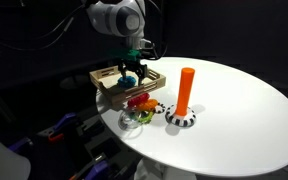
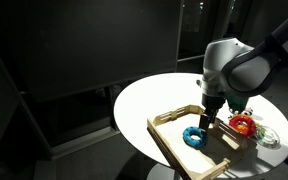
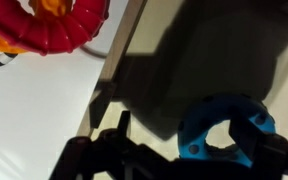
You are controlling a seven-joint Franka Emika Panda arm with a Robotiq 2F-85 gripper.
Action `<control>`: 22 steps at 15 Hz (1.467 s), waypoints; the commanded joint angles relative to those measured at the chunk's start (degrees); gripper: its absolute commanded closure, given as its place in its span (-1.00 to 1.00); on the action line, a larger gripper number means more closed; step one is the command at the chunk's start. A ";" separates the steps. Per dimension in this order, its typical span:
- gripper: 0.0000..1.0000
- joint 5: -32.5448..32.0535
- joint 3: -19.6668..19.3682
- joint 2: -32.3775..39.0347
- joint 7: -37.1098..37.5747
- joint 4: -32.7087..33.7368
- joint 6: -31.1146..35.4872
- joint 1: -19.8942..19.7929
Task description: Remove the blue circular object from the wooden tray
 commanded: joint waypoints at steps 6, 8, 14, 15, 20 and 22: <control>-1.00 -1.69 -1.68 3.65 3.25 3.60 0.46 1.49; -1.00 -1.67 -1.83 4.11 3.54 4.12 0.38 1.71; -0.56 -1.59 -2.24 5.25 4.31 5.41 0.05 2.45; -0.33 -1.53 -2.23 5.21 4.48 5.55 0.01 2.52; 0.63 -1.10 -2.10 4.40 4.84 5.44 -0.40 2.51; 0.81 -0.62 -1.86 3.26 4.76 5.20 -0.84 2.17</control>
